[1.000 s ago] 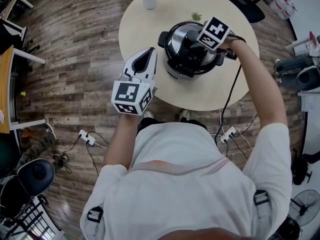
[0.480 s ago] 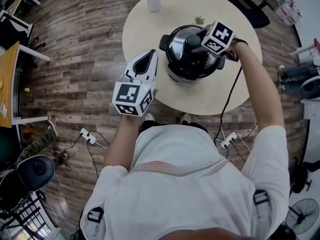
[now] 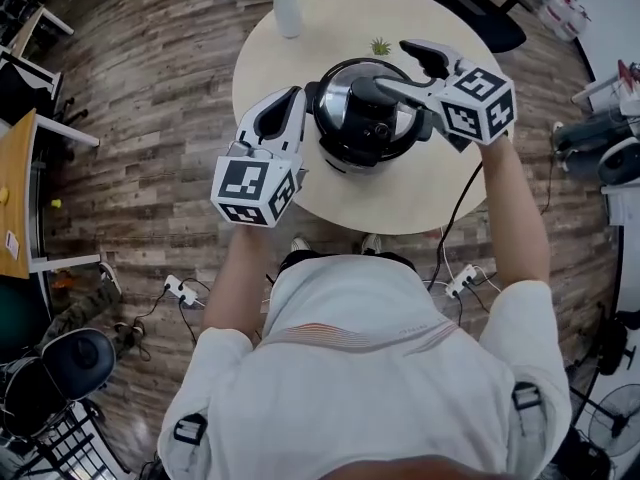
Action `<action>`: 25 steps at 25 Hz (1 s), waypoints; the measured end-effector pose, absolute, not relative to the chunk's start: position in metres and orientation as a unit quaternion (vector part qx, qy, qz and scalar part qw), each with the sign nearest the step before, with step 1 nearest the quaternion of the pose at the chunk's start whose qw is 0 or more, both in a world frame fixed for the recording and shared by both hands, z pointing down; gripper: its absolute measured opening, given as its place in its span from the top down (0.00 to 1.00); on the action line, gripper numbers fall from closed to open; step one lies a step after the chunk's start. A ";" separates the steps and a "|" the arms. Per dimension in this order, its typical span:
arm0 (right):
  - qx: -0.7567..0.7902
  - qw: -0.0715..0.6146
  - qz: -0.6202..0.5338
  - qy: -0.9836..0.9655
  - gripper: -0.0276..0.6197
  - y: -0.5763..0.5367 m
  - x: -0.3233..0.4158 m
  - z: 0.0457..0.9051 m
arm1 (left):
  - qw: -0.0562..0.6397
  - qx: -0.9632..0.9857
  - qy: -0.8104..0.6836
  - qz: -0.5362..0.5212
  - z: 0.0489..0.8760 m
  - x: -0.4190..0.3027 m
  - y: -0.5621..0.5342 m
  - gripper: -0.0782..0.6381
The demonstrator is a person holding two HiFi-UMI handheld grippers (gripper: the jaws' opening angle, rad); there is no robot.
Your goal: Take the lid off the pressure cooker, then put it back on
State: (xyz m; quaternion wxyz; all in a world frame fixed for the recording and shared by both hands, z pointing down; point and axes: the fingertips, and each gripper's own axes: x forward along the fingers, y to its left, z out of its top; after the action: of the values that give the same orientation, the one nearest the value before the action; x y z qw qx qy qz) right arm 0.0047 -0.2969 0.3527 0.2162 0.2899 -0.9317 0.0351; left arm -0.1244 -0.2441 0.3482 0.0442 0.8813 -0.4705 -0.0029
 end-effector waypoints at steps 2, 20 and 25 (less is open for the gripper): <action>0.333 0.168 0.017 -0.928 0.44 -0.286 0.015 0.333 | 0.034 0.882 -0.469 -0.007 0.338 -0.122 -0.246 0.88; 0.583 -0.017 0.008 -0.813 0.96 -0.222 0.128 0.288 | 0.013 0.875 -0.485 -0.006 0.316 -0.104 -0.239 0.88; 0.582 -0.013 0.004 -0.813 0.96 -0.220 0.127 0.289 | 0.013 0.875 -0.484 -0.007 0.316 -0.103 -0.237 0.88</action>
State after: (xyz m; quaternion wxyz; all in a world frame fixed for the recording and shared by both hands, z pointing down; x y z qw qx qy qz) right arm 0.1269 -0.2201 0.2886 -0.0126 0.5815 -0.8134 0.0036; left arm -0.1025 -0.2366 0.3164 0.0135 0.8749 -0.4841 -0.0065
